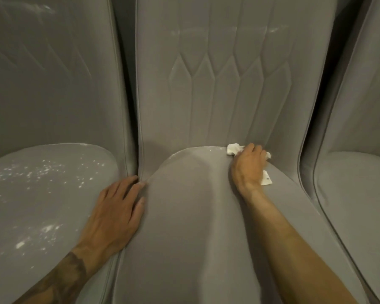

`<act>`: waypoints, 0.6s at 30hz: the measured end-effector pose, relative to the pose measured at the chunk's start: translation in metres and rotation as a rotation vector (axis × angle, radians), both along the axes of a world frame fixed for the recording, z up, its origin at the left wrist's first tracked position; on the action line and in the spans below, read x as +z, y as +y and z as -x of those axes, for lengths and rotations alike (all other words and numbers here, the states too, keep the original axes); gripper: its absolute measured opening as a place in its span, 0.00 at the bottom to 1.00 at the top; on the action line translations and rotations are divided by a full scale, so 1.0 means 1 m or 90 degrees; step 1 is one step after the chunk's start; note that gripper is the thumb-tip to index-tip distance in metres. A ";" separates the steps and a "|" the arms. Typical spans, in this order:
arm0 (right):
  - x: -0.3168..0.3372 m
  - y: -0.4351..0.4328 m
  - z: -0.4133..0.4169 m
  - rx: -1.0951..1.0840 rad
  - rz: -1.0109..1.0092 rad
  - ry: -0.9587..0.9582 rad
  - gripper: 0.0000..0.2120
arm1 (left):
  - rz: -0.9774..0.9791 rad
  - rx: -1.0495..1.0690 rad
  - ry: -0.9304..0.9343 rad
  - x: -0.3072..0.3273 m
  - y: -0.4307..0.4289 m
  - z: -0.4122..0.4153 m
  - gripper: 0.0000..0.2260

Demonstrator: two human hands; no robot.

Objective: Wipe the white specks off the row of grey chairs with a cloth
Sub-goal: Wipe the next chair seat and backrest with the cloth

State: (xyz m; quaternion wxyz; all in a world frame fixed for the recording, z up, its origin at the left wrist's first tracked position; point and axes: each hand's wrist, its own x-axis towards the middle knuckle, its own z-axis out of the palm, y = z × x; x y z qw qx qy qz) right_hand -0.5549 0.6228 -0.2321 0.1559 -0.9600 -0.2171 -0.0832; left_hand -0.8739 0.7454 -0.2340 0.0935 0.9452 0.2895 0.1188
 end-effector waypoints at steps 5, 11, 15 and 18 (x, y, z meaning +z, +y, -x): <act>-0.004 0.021 0.018 0.232 -0.019 -0.030 0.10 | 0.002 0.006 -0.009 -0.003 0.001 0.001 0.25; -0.010 -0.019 -0.010 0.067 -0.010 -0.048 0.10 | -0.010 0.004 -0.015 -0.008 0.004 -0.001 0.24; -0.007 0.029 0.009 0.196 -0.052 0.002 0.12 | -0.014 0.008 -0.027 -0.010 0.005 -0.001 0.23; -0.009 0.008 -0.003 0.232 -0.064 -0.026 0.10 | -0.017 0.006 -0.032 -0.012 0.006 0.000 0.23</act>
